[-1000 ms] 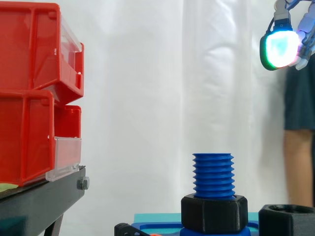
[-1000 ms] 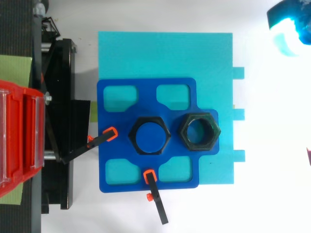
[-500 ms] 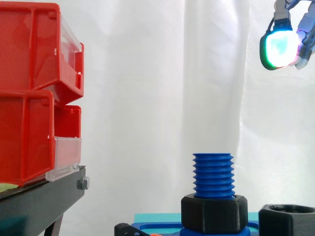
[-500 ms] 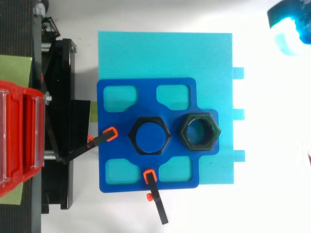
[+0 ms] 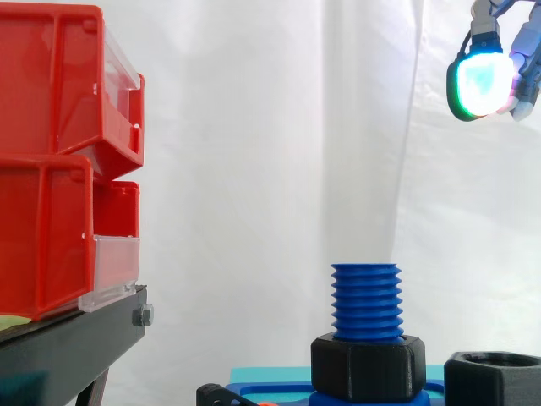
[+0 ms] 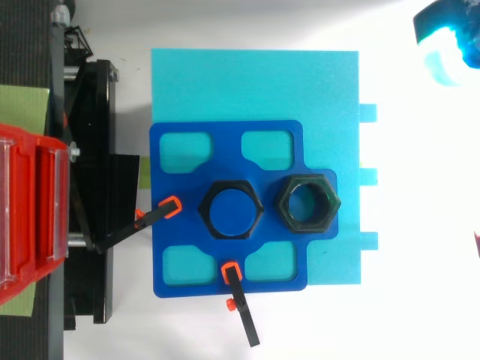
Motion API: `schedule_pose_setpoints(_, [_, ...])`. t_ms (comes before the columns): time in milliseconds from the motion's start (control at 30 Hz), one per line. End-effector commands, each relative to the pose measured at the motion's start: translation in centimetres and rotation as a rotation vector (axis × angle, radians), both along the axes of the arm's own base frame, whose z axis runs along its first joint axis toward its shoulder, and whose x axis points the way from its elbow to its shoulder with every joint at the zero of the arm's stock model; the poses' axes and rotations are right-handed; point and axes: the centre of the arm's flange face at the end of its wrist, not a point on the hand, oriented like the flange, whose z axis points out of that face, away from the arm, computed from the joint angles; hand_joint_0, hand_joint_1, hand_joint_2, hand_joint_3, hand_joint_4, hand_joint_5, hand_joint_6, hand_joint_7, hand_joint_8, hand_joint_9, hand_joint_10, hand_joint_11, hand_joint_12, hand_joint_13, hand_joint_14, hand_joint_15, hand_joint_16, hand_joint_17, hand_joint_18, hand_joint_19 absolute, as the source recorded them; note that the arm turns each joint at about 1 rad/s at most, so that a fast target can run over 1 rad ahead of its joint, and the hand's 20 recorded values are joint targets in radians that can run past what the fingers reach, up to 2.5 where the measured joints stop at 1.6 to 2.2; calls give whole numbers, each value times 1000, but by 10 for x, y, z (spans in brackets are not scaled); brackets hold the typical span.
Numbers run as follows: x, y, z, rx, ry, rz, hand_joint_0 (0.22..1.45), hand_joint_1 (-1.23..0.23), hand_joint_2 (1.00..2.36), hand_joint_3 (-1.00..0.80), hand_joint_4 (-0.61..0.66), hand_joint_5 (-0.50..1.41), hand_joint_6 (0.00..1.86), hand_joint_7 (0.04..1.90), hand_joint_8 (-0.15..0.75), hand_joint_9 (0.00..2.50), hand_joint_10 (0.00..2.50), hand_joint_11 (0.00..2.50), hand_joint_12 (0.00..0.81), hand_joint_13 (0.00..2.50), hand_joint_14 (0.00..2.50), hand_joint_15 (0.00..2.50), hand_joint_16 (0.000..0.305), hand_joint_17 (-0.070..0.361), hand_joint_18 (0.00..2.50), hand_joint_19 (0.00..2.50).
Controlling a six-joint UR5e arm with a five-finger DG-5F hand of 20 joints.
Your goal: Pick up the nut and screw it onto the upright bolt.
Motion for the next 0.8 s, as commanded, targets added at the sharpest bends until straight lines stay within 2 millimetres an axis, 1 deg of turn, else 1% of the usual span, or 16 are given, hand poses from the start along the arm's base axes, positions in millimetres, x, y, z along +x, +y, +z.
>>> schedule_pose_setpoints(0, [0, 0, 0, 0, 1, 0, 496, -548, 1006, -422, 267, -175, 503, 905, 316, 828, 5, 173, 338, 893, 5, 148, 50, 112, 882, 236])
schedule_pose_setpoints(100, [0, 0, 0, 0, 0, 0, 491, -596, 1006, -427, 261, -176, 502, 904, 316, 826, 5, 181, 340, 893, 5, 149, 50, 112, 885, 244])
schedule_pose_setpoints(467, [0, 0, 0, 0, 0, 0, 487, -604, 1005, -429, 264, -176, 503, 906, 319, 827, 6, 195, 341, 889, 5, 153, 50, 113, 884, 243])
schedule_pose_setpoints(767, [0, 0, 0, 0, 1, 0, 487, -490, 1002, -470, 276, -176, 503, 905, 322, 840, 6, 196, 343, 901, 6, 149, 50, 113, 889, 232])
